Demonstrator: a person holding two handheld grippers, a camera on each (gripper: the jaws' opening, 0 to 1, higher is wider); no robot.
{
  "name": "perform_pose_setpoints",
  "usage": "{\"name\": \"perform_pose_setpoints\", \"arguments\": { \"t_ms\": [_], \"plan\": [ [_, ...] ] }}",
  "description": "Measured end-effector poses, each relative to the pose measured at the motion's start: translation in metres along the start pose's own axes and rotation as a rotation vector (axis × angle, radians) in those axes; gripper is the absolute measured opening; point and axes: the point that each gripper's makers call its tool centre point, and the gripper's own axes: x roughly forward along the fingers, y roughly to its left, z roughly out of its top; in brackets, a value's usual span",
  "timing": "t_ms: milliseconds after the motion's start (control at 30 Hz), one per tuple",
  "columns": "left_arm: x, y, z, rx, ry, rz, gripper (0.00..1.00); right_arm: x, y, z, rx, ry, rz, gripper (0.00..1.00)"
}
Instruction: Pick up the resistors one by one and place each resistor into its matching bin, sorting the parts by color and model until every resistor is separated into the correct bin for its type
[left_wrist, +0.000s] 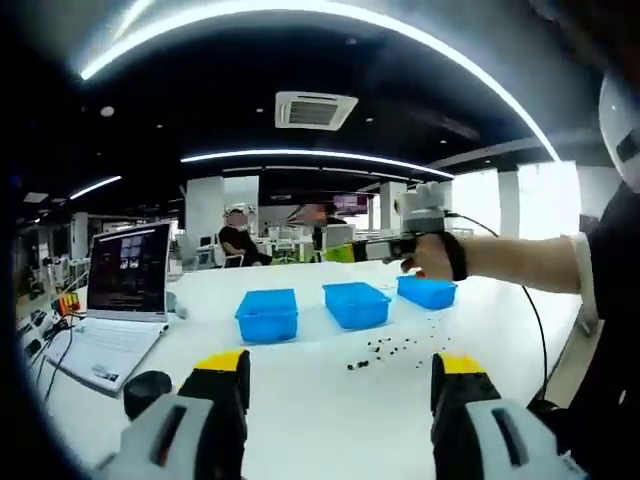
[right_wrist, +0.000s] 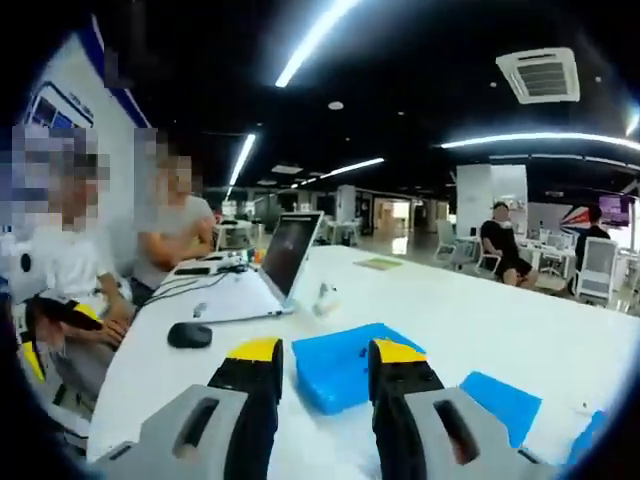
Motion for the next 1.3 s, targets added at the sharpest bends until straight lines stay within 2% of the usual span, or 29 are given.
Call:
{"name": "perform_pose_setpoints", "arguments": {
  "t_ms": [67, 133, 267, 300, 367, 400, 500, 567, 600, 733, 833, 1033, 1300],
  "plan": [
    [0.004, -0.003, 0.0, 0.007, -0.001, -0.015, 0.74, -0.026, 0.004, 0.0, 0.003, -0.017, -0.005, 0.36],
    [0.007, -0.005, 0.0, 0.0, -0.007, -0.031, 0.74, -0.064, 0.009, 0.0, 0.023, -0.045, -0.026, 0.36],
    [0.011, -0.007, 0.001, 0.0, -0.014, -0.046, 0.74, -0.122, 0.02, -0.004, 0.008, -0.073, -0.069, 0.36],
    [0.011, -0.008, 0.001, -0.001, -0.018, -0.053, 0.74, -0.143, 0.022, -0.008, 0.0, -0.082, -0.102, 0.36],
    [0.012, -0.01, 0.001, -0.003, -0.022, -0.068, 0.74, -0.169, 0.021, -0.014, -0.01, -0.082, -0.151, 0.36],
    [0.013, -0.01, 0.002, -0.003, -0.023, -0.075, 0.74, -0.189, 0.022, -0.019, 0.013, -0.093, -0.186, 0.36],
    [0.013, -0.011, 0.001, -0.004, -0.025, -0.09, 0.74, -0.223, 0.027, -0.033, 0.049, -0.084, -0.237, 0.35],
    [0.013, -0.011, -0.001, -0.004, -0.021, -0.098, 0.74, -0.239, 0.033, -0.043, 0.048, -0.025, -0.268, 0.35],
    [0.013, -0.011, -0.002, -0.004, -0.018, -0.102, 0.74, -0.245, 0.037, -0.04, 0.044, -0.039, -0.278, 0.35],
    [0.012, -0.015, -0.009, -0.01, -0.004, -0.13, 0.74, -0.256, 0.047, -0.033, 0.071, -0.055, -0.297, 0.35],
    [0.011, -0.017, -0.012, -0.008, 0.006, -0.138, 0.74, -0.254, 0.049, -0.033, 0.059, -0.016, -0.287, 0.35],
    [0.009, -0.015, -0.02, -0.021, 0.03, -0.134, 0.74, -0.234, 0.057, -0.039, 0.028, 0.132, -0.172, 0.35],
    [0.004, -0.01, -0.031, -0.029, 0.053, -0.116, 0.74, -0.192, 0.067, -0.034, -0.018, 0.29, -0.011, 0.34]
  ]
}}
